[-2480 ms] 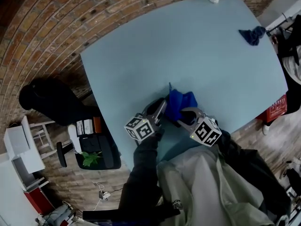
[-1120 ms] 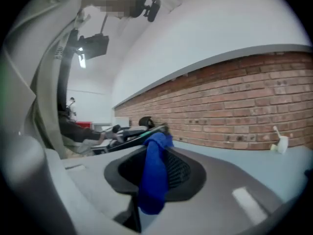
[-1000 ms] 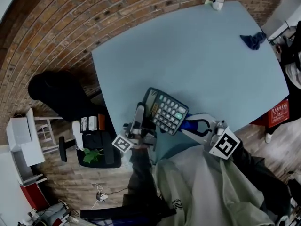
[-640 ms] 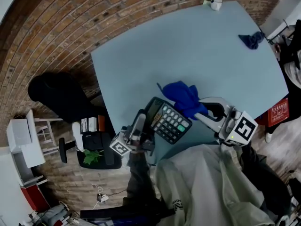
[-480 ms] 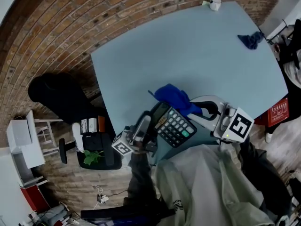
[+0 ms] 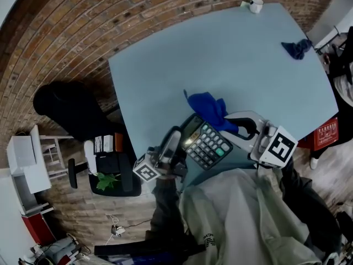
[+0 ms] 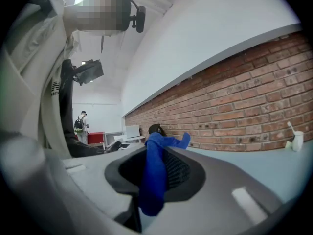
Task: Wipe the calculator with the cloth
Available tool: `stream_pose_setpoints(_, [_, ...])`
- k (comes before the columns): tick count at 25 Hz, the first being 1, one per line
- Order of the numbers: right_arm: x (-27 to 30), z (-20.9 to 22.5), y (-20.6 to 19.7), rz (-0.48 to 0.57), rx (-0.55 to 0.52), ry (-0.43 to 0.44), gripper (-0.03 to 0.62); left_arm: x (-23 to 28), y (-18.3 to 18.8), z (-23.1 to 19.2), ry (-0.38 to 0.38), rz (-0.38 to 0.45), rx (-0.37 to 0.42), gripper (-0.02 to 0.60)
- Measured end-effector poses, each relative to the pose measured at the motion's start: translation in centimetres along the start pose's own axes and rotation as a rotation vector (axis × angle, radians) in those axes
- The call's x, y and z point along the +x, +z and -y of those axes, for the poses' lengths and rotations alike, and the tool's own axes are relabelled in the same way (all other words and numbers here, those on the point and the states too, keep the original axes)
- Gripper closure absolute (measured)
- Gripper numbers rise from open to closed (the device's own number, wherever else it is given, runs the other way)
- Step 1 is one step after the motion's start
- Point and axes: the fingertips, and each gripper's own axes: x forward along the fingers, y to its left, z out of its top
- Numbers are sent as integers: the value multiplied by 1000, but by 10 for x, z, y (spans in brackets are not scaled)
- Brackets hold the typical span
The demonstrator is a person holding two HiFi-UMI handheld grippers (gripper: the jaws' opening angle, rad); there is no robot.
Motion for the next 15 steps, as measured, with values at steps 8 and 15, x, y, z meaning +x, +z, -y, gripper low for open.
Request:
stream_pose_setpoints(8, [-32, -58, -30, -126, 23, 64, 510, -9, 32, -12, 106, 195, -23, 546])
stream_pose_setpoints(15, [21, -104, -34, -197, -168, 190, 510, 7, 15, -20, 217, 156, 83, 546])
